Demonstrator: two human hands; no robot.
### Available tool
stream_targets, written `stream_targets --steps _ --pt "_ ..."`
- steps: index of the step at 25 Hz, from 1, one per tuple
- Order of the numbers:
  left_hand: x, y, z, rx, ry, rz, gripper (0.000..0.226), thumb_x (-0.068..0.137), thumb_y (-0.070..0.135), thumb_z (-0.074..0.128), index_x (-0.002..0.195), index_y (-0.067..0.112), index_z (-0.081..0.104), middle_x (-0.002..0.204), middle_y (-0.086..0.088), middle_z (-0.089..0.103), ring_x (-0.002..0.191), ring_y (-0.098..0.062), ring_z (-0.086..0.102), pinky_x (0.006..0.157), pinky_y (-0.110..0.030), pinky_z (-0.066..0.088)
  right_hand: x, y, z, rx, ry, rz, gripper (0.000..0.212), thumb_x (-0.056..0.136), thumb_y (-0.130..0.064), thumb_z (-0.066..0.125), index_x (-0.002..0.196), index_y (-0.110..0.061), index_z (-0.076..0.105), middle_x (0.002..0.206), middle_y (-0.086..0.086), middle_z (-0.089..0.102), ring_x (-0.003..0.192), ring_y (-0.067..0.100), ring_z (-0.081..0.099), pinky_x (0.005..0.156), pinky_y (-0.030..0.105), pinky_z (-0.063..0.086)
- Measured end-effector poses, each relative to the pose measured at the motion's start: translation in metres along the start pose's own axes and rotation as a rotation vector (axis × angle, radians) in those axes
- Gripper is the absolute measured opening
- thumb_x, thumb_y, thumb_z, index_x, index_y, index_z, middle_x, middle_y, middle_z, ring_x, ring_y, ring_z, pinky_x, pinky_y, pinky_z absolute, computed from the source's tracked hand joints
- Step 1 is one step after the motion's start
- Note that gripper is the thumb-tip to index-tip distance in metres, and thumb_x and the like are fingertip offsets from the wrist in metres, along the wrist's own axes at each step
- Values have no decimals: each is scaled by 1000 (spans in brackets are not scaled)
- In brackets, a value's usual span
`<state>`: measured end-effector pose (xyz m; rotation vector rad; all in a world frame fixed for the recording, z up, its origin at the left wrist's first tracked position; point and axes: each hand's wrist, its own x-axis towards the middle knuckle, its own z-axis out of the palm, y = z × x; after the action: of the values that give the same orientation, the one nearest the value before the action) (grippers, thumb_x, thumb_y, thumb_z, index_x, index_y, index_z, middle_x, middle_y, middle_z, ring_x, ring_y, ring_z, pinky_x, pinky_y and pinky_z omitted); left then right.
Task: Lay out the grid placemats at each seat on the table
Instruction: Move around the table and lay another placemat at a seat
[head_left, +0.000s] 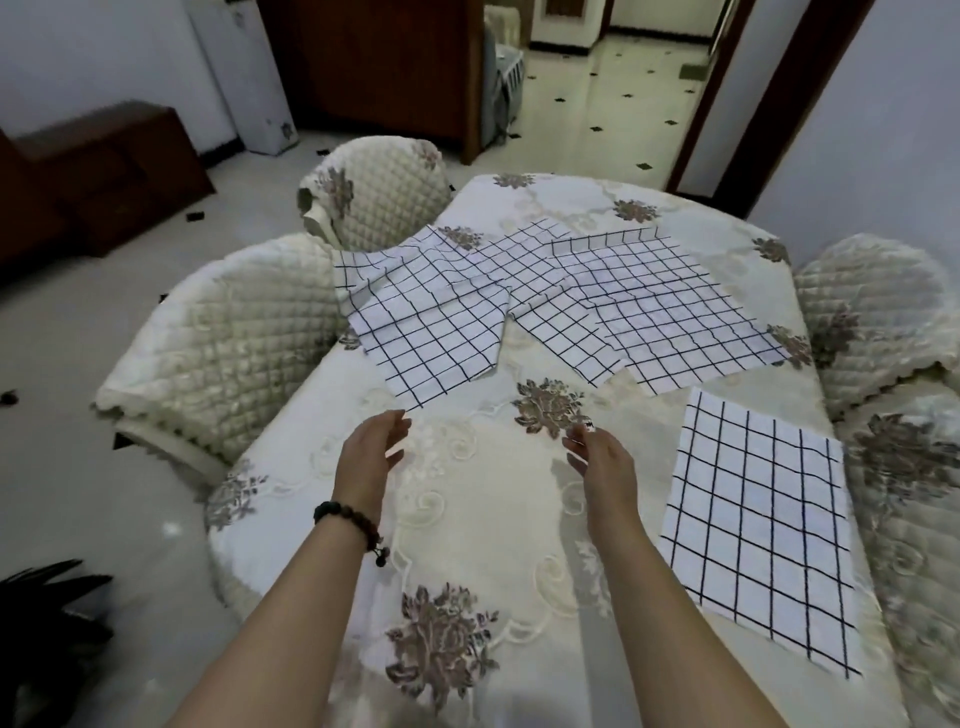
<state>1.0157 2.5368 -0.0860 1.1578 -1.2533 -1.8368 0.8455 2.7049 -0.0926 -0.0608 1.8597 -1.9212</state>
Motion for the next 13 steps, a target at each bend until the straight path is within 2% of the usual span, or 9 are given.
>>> stream_targets --steps 4,8,13 --pt "34 14 -44 0 -21 1 20 93 24 50 96 16 68 108 -7 70 108 -17 62 91 -34 48 -6 13 50 -11 22 -6 22 95 -18 48 89 -11 67 94 8 67 96 21 62 91 35 49" --pt "78 29 -92 10 -75 -26 19 93 25 51 95 19 68 107 -5 70 107 -15 62 93 -35 48 -13 25 109 17 94 23 21 95 -17 47 92 -12 67 99 8 67 100 23 63 92 35 49" --pt "140 53 -146 14 -142 -71 19 95 18 48 90 15 66 95 -4 69 103 -21 60 96 -40 44 -23 41 185 28 162 15 21 94 -17 48 88 -16 67 96 7 68 100 23 64 89 35 50"
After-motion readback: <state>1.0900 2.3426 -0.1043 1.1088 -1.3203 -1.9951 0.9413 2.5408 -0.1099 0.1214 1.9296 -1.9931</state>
